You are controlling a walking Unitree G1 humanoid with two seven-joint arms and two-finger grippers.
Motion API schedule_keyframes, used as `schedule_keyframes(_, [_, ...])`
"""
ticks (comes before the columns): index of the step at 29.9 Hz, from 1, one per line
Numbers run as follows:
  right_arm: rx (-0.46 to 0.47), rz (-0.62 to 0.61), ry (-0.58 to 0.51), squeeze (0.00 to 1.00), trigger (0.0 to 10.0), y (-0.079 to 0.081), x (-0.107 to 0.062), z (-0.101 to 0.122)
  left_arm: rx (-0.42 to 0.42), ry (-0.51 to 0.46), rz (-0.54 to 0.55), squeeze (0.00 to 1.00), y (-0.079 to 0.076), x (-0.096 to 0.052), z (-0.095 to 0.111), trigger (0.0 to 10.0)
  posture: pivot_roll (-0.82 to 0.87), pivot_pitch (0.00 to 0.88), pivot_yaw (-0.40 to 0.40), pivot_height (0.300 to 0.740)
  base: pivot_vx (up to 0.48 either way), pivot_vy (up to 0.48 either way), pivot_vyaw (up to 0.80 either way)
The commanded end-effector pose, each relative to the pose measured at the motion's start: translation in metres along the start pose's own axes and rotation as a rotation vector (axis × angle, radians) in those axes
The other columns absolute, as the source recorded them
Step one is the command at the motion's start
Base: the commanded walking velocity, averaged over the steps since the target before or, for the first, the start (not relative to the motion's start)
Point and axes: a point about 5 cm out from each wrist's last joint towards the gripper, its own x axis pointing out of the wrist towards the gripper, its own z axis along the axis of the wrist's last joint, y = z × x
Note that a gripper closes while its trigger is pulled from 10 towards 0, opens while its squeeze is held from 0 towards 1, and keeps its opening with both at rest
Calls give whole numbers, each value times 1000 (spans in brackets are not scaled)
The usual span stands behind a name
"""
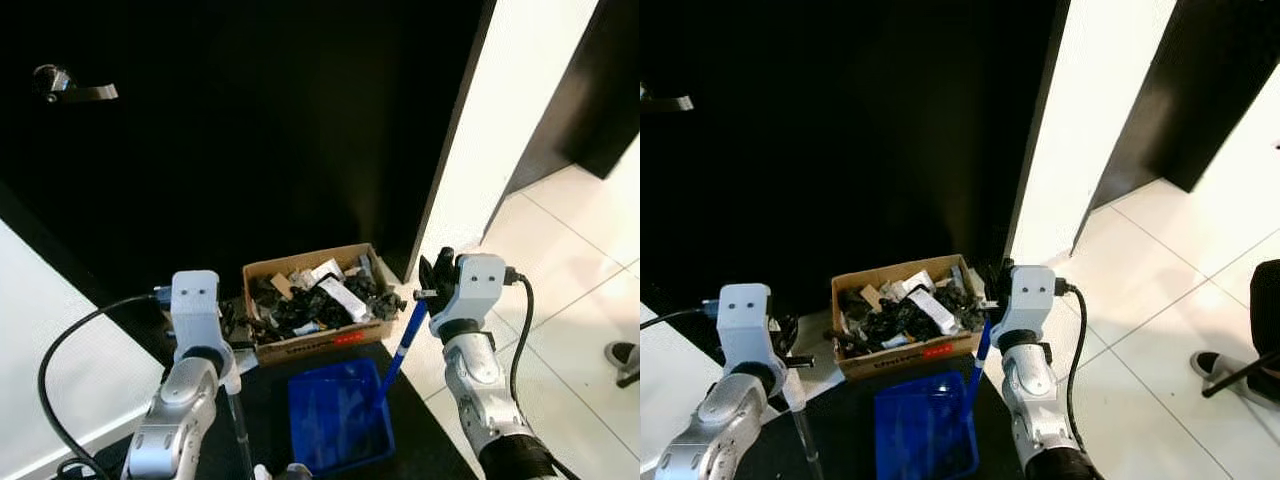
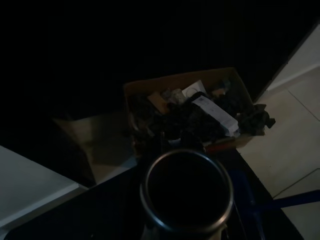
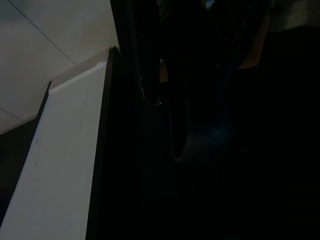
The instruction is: Sweep floor
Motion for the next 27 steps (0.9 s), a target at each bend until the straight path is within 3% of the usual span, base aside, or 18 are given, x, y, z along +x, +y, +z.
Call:
schedule_keyframes(1, [0,-3,-6,0,10000,-1,-3,-3,22,-1,4,0,0,0,-2,10000,82,138,25,740,0,0,0])
schedule_keyframes(13, [-62,-45,42,0,10000,-10,-6,-13,-3,-12,-31,0,-7,10,-5,10000,55,106,25,740,0,0,0])
schedule_keyframes(21, [-79,-66,63,0,10000,-17,-13,-20,31,-9,-59,0,-11,15,-6,10000,40,103,47,740,0,0,0])
schedule_keyframes(24, [-166,-67,25,0,10000,-21,-16,-18,13,-47,-54,0,-10,17,-6,10000,37,93,54,740,0,0,0])
schedule_keyframes(27, [-187,-139,-17,0,10000,-30,-15,-11,-10,-95,-43,0,-8,20,1,10000,28,93,52,740,0,0,0])
